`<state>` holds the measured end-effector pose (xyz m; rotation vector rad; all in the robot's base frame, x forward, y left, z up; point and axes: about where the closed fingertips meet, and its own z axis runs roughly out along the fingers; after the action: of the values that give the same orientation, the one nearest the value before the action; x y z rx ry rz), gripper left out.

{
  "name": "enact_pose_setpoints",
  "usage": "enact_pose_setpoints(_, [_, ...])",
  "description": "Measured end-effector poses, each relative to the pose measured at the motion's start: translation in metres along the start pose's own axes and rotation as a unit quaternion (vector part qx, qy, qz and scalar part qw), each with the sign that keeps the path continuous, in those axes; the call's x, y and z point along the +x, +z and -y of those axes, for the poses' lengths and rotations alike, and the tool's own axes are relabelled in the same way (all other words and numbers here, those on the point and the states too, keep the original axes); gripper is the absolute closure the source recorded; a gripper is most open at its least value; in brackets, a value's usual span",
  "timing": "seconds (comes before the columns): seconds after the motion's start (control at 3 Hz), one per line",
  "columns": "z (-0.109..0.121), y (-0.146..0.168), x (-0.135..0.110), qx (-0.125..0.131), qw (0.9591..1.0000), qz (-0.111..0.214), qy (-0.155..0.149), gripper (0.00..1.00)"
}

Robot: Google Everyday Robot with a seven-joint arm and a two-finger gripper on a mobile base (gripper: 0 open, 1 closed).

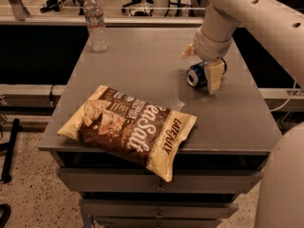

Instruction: Knock pepsi can over

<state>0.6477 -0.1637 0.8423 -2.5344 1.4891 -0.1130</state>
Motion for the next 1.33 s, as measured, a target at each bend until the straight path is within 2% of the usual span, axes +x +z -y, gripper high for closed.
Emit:
enact_pose_setpoints(0.33, [-0.004, 0.001, -0.002, -0.007, 0.9999, -0.002, -0.011, 0.0])
enact_pose_setpoints(0.67, [-0.004, -0.002, 0.005, -0.004, 1.0, -0.001, 0.0, 0.0])
enact_pose_setpoints(1.0, [-0.001, -0.008, 0.014, 0.005, 0.9998, 0.004, 0.02, 0.0])
enact_pose_setpoints(1.33, [0.003, -0.017, 0.035, 0.031, 0.9962, 0.023, 0.078, 0.0])
